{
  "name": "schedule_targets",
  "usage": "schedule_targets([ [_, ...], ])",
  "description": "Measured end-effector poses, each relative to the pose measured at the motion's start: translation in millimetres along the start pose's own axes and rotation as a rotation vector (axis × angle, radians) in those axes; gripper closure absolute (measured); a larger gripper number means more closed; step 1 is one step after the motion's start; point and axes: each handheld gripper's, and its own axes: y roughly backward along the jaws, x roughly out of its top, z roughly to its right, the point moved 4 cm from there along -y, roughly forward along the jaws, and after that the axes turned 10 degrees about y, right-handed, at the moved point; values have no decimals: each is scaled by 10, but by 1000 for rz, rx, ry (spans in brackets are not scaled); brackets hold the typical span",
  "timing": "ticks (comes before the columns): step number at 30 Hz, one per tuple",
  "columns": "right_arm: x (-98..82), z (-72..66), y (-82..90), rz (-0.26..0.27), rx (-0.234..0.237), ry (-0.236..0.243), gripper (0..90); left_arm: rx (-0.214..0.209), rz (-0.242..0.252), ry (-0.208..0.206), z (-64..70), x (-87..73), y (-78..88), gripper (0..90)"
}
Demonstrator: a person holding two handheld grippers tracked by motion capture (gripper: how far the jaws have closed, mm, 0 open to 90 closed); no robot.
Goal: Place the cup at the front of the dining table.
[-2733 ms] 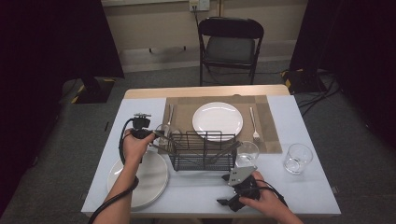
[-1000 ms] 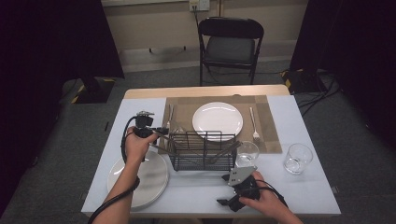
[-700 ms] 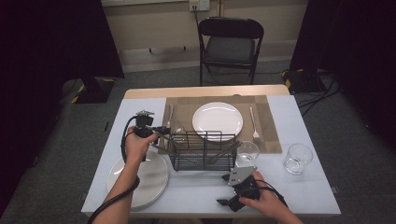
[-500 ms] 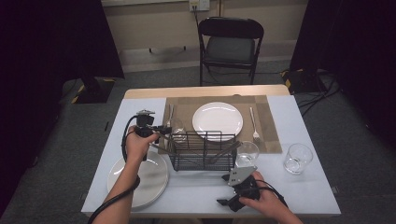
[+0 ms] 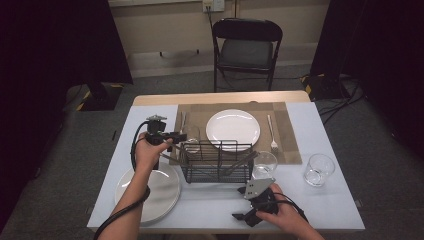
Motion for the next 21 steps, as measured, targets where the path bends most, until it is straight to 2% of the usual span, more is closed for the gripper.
schedule_targets([
  [5,0,0,-1,0,1,-1,161,-8,-6,11,3,17,11,537],
  [11,0,0,-1,0,1,-1,161,-10,-21,-2,29,39,21,486],
  [12,0,0,-1,0,1,-1,161,-12,-27,-7,31,41,26,475],
  [13,0,0,-1,0,1,-1,161,-24,-33,5,41,44,29,458],
  [16,0,0,-1,0,1,-1,161,-24,-59,-5,53,36,39,421],
  [21,0,0,-1,0,1,-2,161,-28,-70,1,51,33,55,385],
])
